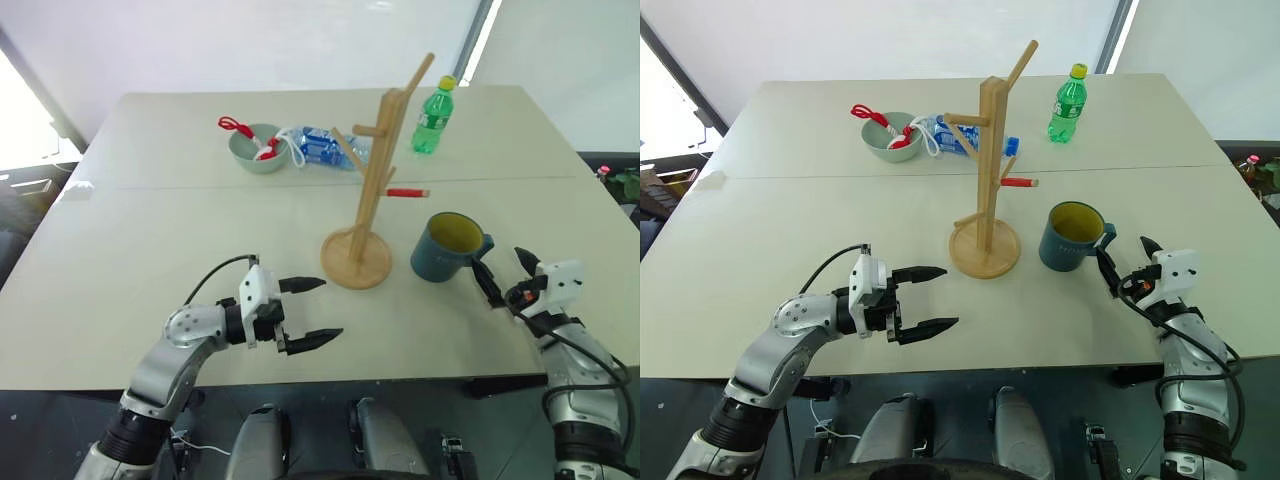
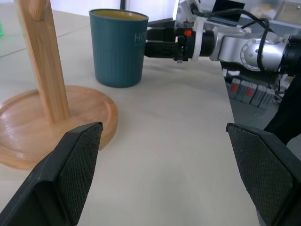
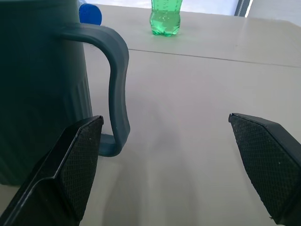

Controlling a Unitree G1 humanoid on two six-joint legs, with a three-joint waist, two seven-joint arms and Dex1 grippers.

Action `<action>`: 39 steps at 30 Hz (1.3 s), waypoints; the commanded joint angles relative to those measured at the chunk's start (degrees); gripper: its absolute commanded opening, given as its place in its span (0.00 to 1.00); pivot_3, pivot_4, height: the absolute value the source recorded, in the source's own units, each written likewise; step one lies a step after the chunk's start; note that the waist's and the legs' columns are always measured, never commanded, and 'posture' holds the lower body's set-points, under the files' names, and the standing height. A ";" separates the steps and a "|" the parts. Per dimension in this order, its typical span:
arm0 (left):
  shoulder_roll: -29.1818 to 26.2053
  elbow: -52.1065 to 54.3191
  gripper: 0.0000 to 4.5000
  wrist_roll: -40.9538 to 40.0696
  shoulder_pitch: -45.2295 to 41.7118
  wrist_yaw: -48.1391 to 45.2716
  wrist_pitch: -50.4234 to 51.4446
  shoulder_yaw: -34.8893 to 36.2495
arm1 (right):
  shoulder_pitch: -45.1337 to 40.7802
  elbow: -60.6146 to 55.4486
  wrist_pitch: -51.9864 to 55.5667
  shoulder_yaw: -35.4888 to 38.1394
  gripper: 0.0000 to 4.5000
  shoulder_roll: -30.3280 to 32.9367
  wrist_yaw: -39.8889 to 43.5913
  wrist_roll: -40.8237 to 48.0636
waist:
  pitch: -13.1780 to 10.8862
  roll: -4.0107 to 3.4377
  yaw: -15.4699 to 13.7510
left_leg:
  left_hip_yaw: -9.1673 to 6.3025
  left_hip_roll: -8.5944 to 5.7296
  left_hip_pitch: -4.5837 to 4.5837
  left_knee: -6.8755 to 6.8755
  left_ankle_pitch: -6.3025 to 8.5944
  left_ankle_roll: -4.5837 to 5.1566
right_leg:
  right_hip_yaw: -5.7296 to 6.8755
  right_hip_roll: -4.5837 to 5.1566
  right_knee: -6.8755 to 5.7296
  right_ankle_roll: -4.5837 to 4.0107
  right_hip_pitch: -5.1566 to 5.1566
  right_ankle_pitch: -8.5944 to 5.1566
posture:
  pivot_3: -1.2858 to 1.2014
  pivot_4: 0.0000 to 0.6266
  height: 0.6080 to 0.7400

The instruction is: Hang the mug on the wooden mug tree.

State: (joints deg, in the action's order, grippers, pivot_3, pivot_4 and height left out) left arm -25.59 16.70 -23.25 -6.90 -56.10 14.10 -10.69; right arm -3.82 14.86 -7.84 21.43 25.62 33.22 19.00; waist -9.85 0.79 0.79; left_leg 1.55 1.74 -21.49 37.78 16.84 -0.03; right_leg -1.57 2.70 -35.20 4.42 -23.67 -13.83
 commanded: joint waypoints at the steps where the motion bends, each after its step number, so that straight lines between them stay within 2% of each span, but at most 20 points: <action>1: 0.34 2.42 1.00 -0.91 -0.94 0.47 0.43 -0.31 | -2.24 2.13 -0.97 0.20 0.99 0.78 0.74 0.58 | 0.00 0.00 0.05 | 0.00 0.01 0.00 0.00 0.00 0.00 | 0.00 -0.02 0.00 0.00 0.00 0.00 | 0.52 0.24 1.00; 7: 0.67 3.27 1.00 -0.93 -1.57 1.14 1.36 -0.59 | -5.03 6.10 -1.63 -0.51 0.99 0.47 2.94 1.20 | 0.00 0.00 0.04 | -0.01 0.01 0.00 0.00 0.00 0.00 | -0.01 -0.06 -0.01 0.01 0.01 0.01 | 0.52 0.24 1.00; 8: 0.69 3.35 1.00 -0.94 -1.61 1.21 1.48 -0.59 | -5.43 6.55 -1.66 -0.60 0.94 0.47 3.27 1.26 | 0.00 0.00 0.05 | -0.01 0.01 0.01 0.00 0.00 0.00 | -0.01 -0.06 -0.01 0.01 0.01 0.01 | 0.52 0.24 1.00; 10: 0.75 3.44 1.00 -0.91 -1.64 1.31 1.62 -0.52 | -6.04 7.15 -1.54 -0.74 0.79 0.36 4.09 1.64 | 0.00 0.00 0.04 | 0.00 0.00 0.01 0.01 0.00 0.00 | -0.01 -0.06 -0.02 0.02 0.01 0.01 | 0.52 0.24 1.00; 16: 1.13 3.17 1.00 -0.43 -2.10 1.72 1.53 -0.72 | -6.70 6.58 -1.06 -1.63 0.07 -0.23 5.99 2.24 | 0.00 0.00 0.01 | -0.01 0.00 0.02 0.01 0.00 0.00 | -0.01 -0.08 -0.02 0.02 0.03 0.01 | 0.52 0.24 1.00; 17: 1.18 3.10 1.00 -0.37 -2.15 1.77 1.51 -0.78 | -6.66 6.20 -0.98 -1.85 0.01 -0.33 6.14 2.30 | 0.00 0.00 0.02 | -0.01 0.00 0.02 0.02 0.00 0.00 | -0.01 -0.08 -0.02 0.02 0.03 0.01 | 0.52 0.24 1.00; 23: 0.84 3.31 1.00 -0.18 -1.53 2.12 1.18 -0.73 | -2.21 -5.01 -0.57 -3.98 0.01 2.04 4.99 -0.82 | -0.01 -0.02 -0.02 | -0.04 0.00 0.01 0.02 0.00 0.00 | -0.02 -0.08 -0.03 0.03 0.02 0.01 | 0.52 0.24 1.00; 30: 0.21 1.71 1.00 -0.25 -1.66 1.35 0.39 -0.50 | 5.65 -28.36 -2.00 -4.71 0.01 16.57 7.35 -13.35 | -0.04 -0.09 -0.02 | -0.01 -0.02 0.01 0.09 0.00 0.00 | -0.02 -0.08 -0.03 0.05 0.04 -0.01 | 0.52 0.24 1.00; 37: 0.57 -0.52 1.00 -0.29 -3.29 0.32 -0.36 -0.55 | 3.93 -36.14 2.55 -3.25 0.01 22.61 7.73 -13.74 | -0.08 0.01 -0.13 | -0.07 -0.03 0.04 0.18 0.00 0.00 | 0.07 -0.21 -0.05 0.03 0.10 -0.01 | 0.52 0.24 1.00; 39: 0.48 -1.20 1.00 -0.57 -4.01 -0.18 -0.62 -0.21 | 1.18 -38.91 5.44 -3.70 0.01 24.37 8.18 -13.26 | -0.09 -0.01 -0.11 | -0.07 -0.02 0.02 0.18 0.00 0.00 | 0.06 -0.17 -0.04 0.03 0.09 -0.01 | 0.52 0.24 1.00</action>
State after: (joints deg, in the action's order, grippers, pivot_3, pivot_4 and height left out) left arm -25.09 15.03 -23.17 -9.85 -55.61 14.54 -11.60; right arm -0.26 -20.16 -3.72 16.10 48.42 41.33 5.13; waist -9.94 0.78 0.69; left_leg 1.49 1.72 -21.48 37.96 16.84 -0.04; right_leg -1.52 2.55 -35.24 4.44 -23.61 -13.84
